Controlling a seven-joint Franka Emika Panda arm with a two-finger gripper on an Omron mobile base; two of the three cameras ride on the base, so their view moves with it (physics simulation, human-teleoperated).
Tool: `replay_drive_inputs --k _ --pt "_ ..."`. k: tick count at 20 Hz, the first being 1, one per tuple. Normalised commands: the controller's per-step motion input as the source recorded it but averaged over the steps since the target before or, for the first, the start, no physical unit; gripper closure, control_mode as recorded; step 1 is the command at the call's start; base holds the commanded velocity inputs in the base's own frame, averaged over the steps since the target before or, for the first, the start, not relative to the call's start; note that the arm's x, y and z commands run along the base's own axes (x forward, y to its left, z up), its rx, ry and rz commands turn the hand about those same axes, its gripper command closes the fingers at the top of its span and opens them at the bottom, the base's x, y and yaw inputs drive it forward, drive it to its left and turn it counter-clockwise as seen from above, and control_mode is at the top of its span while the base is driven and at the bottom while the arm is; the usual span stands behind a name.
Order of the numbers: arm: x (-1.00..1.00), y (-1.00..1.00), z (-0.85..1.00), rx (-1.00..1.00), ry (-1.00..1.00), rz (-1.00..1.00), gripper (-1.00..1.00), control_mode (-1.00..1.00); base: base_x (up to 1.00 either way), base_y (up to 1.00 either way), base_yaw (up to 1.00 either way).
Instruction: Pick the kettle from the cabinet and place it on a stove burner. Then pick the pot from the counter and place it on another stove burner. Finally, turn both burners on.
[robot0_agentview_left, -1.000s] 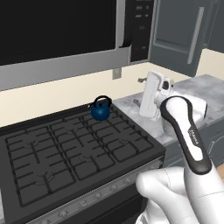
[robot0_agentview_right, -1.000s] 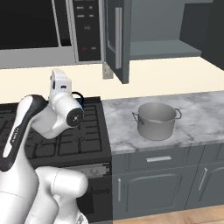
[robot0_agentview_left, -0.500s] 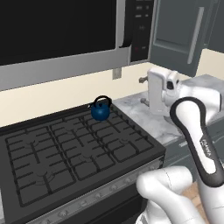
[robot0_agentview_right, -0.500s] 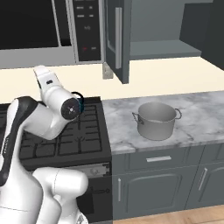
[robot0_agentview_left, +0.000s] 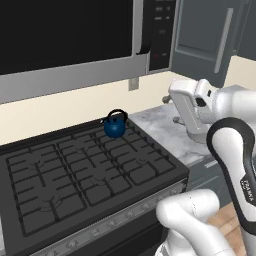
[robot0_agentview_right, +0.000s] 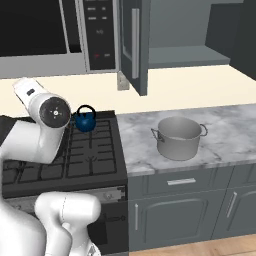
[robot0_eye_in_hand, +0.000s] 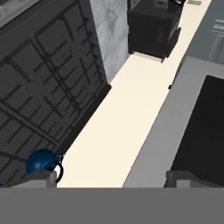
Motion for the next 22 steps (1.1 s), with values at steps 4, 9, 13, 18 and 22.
replay_drive_inputs --k 4,9,13,18,22 --pt "-0.11 -0.07 -0.10 -0.20 0.07 0.01 -1.00 -1.00 0.00 0.00 0.00" --pt "-0.06 -0.03 -0.03 -0.01 0.01 0.00 -1.00 -1.00 0.00 0.00 0.00" --pt "-0.14 0.00 -0.06 0.00 -0.06 -0.01 -1.00 -1.00 0.00 0.00 0.00" --pt "0.00 0.00 0.00 0.00 0.00 0.00 -1.00 1.00 -0.59 -0.37 -0.05" --pt "0.00 0.00 0.00 0.00 0.00 0.00 -1.00 1.00 -0.43 -0.48 -0.06"
